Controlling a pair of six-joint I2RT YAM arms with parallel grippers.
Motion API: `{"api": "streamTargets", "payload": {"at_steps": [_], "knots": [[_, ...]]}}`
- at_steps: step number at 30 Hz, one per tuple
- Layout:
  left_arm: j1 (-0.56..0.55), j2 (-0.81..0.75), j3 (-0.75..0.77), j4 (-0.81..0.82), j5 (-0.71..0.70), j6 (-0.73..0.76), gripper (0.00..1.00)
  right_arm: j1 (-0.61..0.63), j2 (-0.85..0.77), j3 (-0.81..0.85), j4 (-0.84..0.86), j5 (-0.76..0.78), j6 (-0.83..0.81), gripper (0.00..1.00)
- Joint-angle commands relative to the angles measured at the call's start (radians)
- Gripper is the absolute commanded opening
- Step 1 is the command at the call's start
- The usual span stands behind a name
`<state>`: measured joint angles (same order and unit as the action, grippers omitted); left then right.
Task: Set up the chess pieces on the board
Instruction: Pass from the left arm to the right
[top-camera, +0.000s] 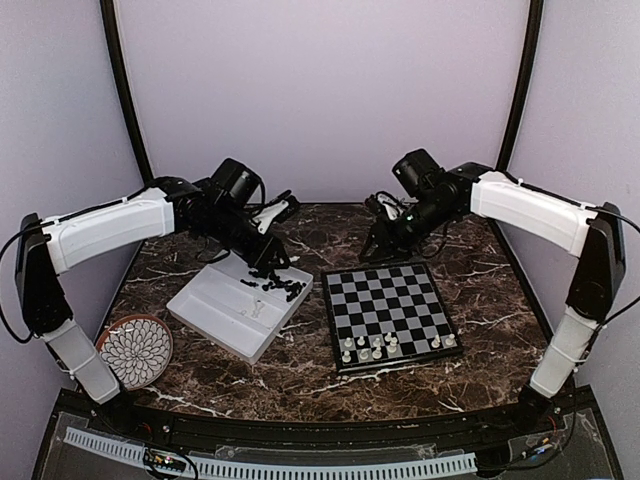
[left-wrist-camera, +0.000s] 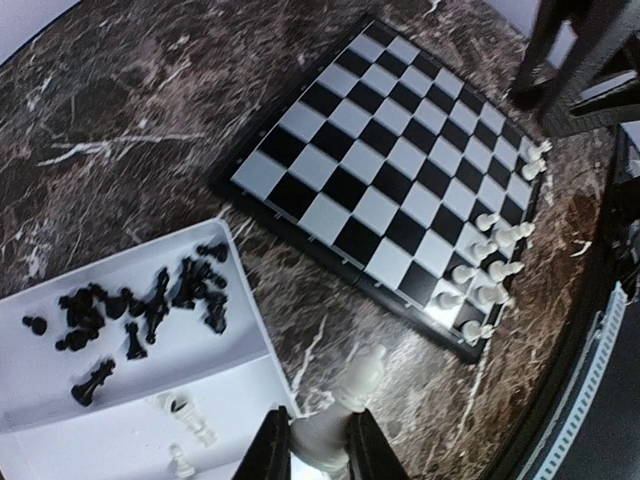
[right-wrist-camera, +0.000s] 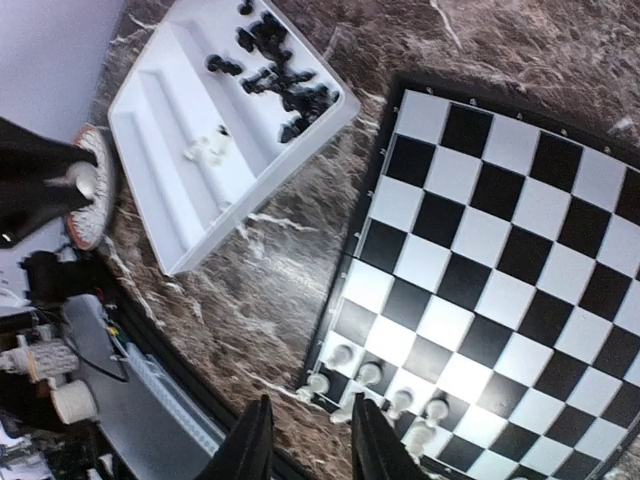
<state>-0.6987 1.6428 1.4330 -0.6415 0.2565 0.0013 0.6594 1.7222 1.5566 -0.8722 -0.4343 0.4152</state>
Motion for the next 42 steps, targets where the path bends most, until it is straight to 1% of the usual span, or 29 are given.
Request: {"api": "streamTargets", "payload": {"at_steps": [1,5,7,13,20,30,32,35,37,39,40,41,42], "knots": [[-0.035,-0.019,0.040,0.096,0.118,-0.079,0.11,-0.026,-0.014,-0.030,0.302,-0.341,0.182,0.34],[-0.057,0.005,0.066,0.133,0.147,-0.102,0.11,-0.026,0.008,-0.036,0.449,-0.454,0.279,0.36],[-0.064,0.019,0.076,0.147,0.155,-0.109,0.11,-0.026,0.021,-0.032,0.488,-0.491,0.307,0.37],[-0.072,0.042,0.101,0.194,0.188,-0.136,0.11,-0.024,0.058,-0.037,0.512,-0.548,0.332,0.38],[-0.082,0.044,0.103,0.218,0.191,-0.158,0.11,-0.017,0.053,-0.067,0.533,-0.560,0.353,0.34],[-0.088,0.030,0.095,0.228,0.195,-0.167,0.11,-0.008,0.039,-0.099,0.554,-0.554,0.372,0.19],[-0.091,0.030,0.094,0.227,0.195,-0.170,0.11,-0.007,0.036,-0.107,0.565,-0.552,0.381,0.14],[-0.095,0.023,0.084,0.231,0.195,-0.173,0.12,-0.007,0.025,-0.118,0.571,-0.542,0.385,0.04],[-0.097,0.019,0.077,0.233,0.195,-0.176,0.13,-0.007,0.017,-0.126,0.572,-0.533,0.384,0.00],[-0.099,0.018,0.071,0.231,0.186,-0.180,0.19,-0.007,0.008,-0.130,0.561,-0.513,0.374,0.00],[-0.099,0.016,0.069,0.230,0.180,-0.187,0.26,-0.009,-0.001,-0.130,0.551,-0.500,0.366,0.00],[-0.099,0.017,0.066,0.226,0.163,-0.189,0.30,-0.011,-0.007,-0.128,0.532,-0.486,0.353,0.00],[-0.099,0.014,0.064,0.223,0.154,-0.194,0.36,-0.014,-0.015,-0.123,0.504,-0.468,0.335,0.00]]}}
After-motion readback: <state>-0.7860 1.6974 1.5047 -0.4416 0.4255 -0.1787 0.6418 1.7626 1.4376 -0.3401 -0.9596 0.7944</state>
